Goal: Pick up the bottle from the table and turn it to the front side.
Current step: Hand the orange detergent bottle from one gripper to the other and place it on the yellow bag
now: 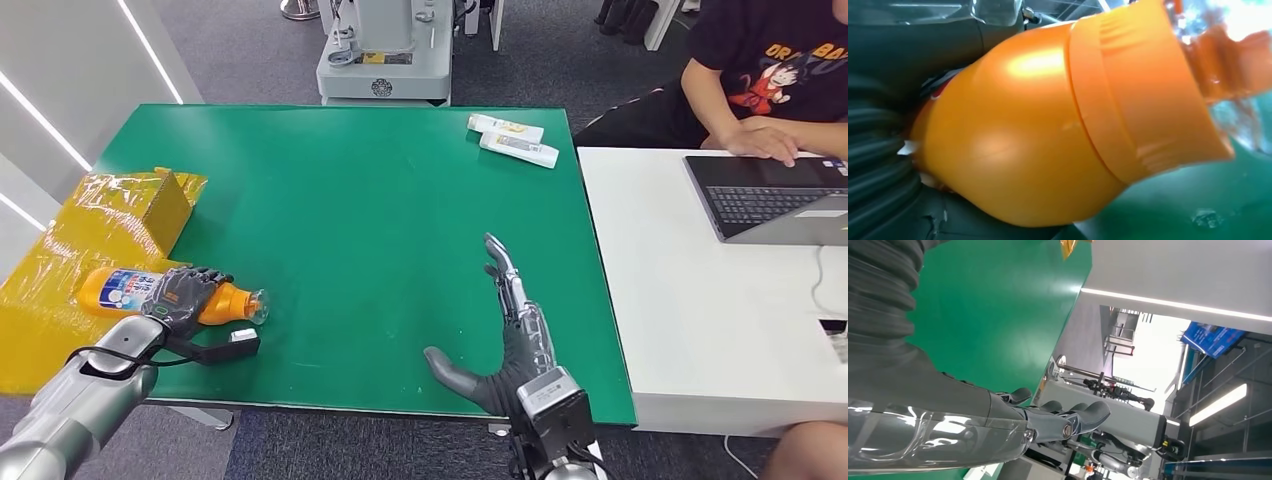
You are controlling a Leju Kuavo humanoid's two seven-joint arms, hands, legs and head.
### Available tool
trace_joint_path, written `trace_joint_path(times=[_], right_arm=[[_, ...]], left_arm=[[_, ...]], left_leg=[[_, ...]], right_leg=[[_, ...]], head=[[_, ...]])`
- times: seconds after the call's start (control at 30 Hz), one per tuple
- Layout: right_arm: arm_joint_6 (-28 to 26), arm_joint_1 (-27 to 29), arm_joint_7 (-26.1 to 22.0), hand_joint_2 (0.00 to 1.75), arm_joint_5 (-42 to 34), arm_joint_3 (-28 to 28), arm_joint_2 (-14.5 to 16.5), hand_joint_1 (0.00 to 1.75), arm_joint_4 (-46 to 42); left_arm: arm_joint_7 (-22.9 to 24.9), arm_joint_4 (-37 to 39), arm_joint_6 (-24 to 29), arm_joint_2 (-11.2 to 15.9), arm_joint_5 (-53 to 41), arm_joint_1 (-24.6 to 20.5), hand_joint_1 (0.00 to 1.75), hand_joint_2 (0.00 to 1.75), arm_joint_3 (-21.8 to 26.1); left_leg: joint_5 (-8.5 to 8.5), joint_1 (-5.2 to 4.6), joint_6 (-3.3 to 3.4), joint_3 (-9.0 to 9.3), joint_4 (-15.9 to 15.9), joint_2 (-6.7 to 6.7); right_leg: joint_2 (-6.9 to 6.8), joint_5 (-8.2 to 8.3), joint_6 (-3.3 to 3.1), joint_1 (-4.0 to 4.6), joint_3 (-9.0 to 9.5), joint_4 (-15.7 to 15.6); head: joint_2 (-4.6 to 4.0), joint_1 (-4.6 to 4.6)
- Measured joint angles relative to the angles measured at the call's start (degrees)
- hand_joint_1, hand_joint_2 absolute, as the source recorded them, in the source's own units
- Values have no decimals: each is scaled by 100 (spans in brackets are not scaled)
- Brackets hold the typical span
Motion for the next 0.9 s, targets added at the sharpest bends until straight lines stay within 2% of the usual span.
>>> trace_joint_path(times=[0.3, 0.47, 0.5, 0.6, 0.63, 0.9], right_arm=[[-145, 62, -67, 175, -2, 53, -39, 0, 76], [-182, 70, -85, 175, -3, 87, -60, 0, 104], [-185, 71, -86, 175, -3, 89, -63, 0, 109], [-206, 73, -86, 175, -10, 95, -75, 0, 128], [-219, 73, -88, 175, -26, 100, -82, 0, 137], [-260, 24, -200, 175, -380, 233, -245, 0, 274]], left_arm=[[-30, 1, 14, -53, -58, 42, 169, 175, 133], [-30, 2, 8, -89, -78, 47, 172, 175, 181], [-30, 2, 8, -94, -78, 47, 157, 175, 185], [-45, 5, -20, -100, -46, 46, 27, 175, 200], [-52, 8, -39, -101, -25, 46, 0, 175, 218], [-43, 22, 4, -92, 44, 142, 0, 175, 490]], left_leg=[[0, 0, 0, 1, 0, -1], [0, 0, 0, 1, 0, -1], [0, 0, 0, 1, 0, -1], [0, 0, 0, 1, 0, -1], [0, 0, 0, 1, 0, -1], [0, 0, 0, 4, -2, 1]], right_leg=[[-1, 0, 0, 0, 0, 0], [-2, 0, 0, 0, 1, 0], [-2, 0, 0, 0, 1, 0], [-2, 0, 0, 0, 1, 0], [-2, 0, 0, 0, 2, 0], [-1, 0, 0, 0, 6, 0]], head=[[0, 0], [0, 1], [0, 1], [0, 1], [0, 0], [0, -1]])
